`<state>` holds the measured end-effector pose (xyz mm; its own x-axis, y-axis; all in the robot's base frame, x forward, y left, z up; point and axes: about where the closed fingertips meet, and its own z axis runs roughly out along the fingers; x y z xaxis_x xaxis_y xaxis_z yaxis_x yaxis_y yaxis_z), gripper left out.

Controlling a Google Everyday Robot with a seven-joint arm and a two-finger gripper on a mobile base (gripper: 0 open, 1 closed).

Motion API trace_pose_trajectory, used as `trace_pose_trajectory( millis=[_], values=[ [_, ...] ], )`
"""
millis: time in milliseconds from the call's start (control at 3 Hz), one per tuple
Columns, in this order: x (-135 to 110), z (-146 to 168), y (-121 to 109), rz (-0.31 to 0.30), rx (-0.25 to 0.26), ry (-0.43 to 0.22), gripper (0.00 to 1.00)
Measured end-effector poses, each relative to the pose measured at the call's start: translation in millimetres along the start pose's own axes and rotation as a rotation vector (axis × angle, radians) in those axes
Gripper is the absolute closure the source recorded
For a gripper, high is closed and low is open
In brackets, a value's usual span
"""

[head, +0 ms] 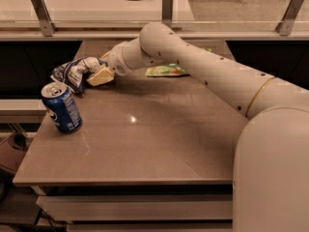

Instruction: Pick blue chip bag

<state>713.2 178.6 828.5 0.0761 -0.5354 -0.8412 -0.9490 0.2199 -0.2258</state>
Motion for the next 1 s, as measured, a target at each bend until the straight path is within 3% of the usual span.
trace_pose_trajectory(
  millis=[667,1000],
  values=[
    [-1.8,0.9,0.7,0.003,-0.004,0.001,1.00],
    [-19.5,-19.3,-3.0,-0.013,0.038,-0.007,1.00]
  ],
)
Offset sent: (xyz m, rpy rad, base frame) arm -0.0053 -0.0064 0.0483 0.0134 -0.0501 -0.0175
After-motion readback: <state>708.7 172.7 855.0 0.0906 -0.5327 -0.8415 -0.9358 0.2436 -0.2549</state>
